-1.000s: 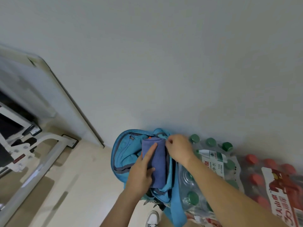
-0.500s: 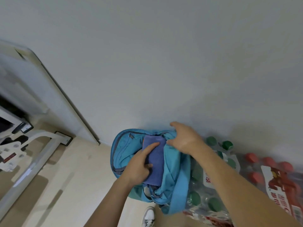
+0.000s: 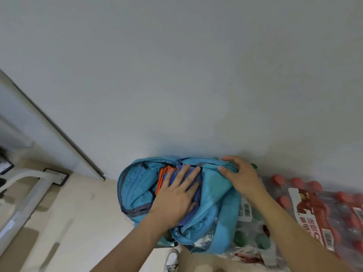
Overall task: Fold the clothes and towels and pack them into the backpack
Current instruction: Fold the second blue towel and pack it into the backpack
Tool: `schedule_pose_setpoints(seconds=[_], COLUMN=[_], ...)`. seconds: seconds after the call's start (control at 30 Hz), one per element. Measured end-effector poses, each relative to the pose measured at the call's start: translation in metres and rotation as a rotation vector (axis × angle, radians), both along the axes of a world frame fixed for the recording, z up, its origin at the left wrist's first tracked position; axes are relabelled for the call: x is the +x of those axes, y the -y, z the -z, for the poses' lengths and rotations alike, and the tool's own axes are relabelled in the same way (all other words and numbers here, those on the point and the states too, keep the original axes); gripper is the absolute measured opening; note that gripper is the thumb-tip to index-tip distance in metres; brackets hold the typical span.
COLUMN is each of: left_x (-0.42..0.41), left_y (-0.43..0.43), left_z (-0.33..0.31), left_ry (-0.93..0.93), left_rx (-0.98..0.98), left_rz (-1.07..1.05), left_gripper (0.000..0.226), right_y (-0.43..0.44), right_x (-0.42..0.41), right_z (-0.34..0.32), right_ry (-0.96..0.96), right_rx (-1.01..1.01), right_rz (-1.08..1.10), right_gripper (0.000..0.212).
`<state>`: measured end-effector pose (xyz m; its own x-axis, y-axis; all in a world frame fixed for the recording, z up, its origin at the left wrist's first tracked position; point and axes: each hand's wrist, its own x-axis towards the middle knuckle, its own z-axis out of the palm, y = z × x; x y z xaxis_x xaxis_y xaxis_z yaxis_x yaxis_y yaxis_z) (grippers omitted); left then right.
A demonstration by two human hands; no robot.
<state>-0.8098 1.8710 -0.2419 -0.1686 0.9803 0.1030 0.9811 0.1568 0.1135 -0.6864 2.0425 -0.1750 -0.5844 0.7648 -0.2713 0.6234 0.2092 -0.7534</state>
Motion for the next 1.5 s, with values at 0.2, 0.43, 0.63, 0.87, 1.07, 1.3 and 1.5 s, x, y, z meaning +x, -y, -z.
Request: schedule_pose_setpoints(seconds=[0.2, 0.43, 0.63, 0.87, 1.07, 1.3, 1.5], left_x=[-0.006, -0.006, -0.016, 0.011, 0.007, 0.016, 0.051], left_y=[0.000, -0.026, -0.013, 0.011, 0.007, -0.006, -0.032], left_z=[0.015, 0.016, -0.002, 0.005, -0.022, -0.109, -0.162], left_ry=[-0.052, 0.054, 0.443, 0.215, 0.540, 0.861, 0.858], left_rx=[-0.312, -0.425, -0.048, -0.132, 0.025, 0.387, 0.412], left_rz=[0.065, -0.054, -0.167, -0.231, -0.299, -0.345, -0.069], left_gripper=[0.074, 0.079, 0.059, 0.056, 0.051, 0.027, 0.036], right_y=[-0.008, -0.034, -0.026, -0.018, -0.002, 0.010, 0.017], right_x=[0.006, 0.033, 0.051, 0.059, 0.072, 0.109, 0.170], right_z=[-0.008, -0.014, 0.007, -0.004, -0.020, -0.057, -0.086], right_ry=[-0.179, -0.142, -0.036, 0.009, -0.038, -0.097, 0.110], right_rx=[-0.191, -0.101, -0.075, 0.008, 0.139, 0.216, 0.337], right_rz=[0.158, 0.244, 0.171, 0.087, 0.099, 0.079, 0.015], right_gripper=[0.038, 0.041, 0.037, 0.037, 0.033, 0.018, 0.021])
